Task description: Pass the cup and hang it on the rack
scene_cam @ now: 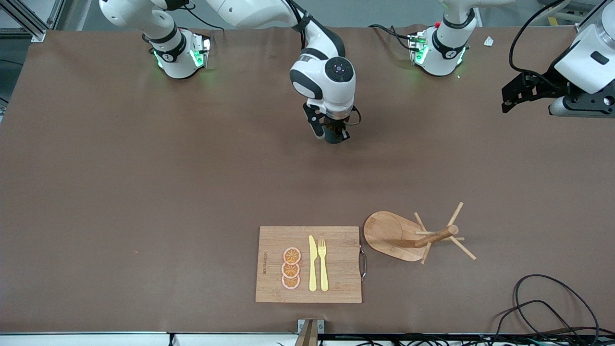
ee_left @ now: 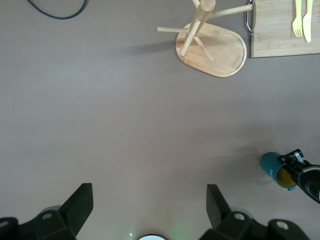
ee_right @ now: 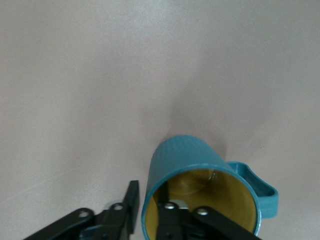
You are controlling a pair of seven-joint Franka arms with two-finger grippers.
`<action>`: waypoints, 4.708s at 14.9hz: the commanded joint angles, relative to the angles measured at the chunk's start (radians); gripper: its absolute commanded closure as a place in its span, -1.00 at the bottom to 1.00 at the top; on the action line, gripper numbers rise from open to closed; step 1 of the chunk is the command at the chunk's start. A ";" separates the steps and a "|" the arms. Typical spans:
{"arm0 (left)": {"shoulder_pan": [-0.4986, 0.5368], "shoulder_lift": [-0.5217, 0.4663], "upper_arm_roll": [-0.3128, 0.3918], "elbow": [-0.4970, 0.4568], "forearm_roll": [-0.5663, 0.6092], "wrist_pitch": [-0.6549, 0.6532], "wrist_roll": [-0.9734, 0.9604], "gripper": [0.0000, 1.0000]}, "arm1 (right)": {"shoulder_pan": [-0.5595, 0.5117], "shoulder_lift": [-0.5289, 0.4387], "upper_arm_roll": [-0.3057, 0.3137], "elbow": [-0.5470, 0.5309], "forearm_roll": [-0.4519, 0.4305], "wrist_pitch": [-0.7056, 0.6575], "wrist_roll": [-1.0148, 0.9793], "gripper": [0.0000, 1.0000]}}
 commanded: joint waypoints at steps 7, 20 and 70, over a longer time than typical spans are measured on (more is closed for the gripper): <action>-0.029 0.031 -0.003 0.024 0.035 0.000 -0.012 -1.00 | 0.028 -0.005 -0.010 0.123 -0.038 -0.073 0.054 -1.00; -0.238 0.203 -0.006 0.096 0.038 0.075 -0.242 -1.00 | -0.424 -0.376 -0.010 -0.039 -0.061 -0.356 -1.057 -1.00; -1.222 0.669 -0.027 -0.309 0.896 0.206 -2.423 -1.00 | -1.145 -0.752 -0.013 -0.237 -0.024 -0.475 -2.276 -1.00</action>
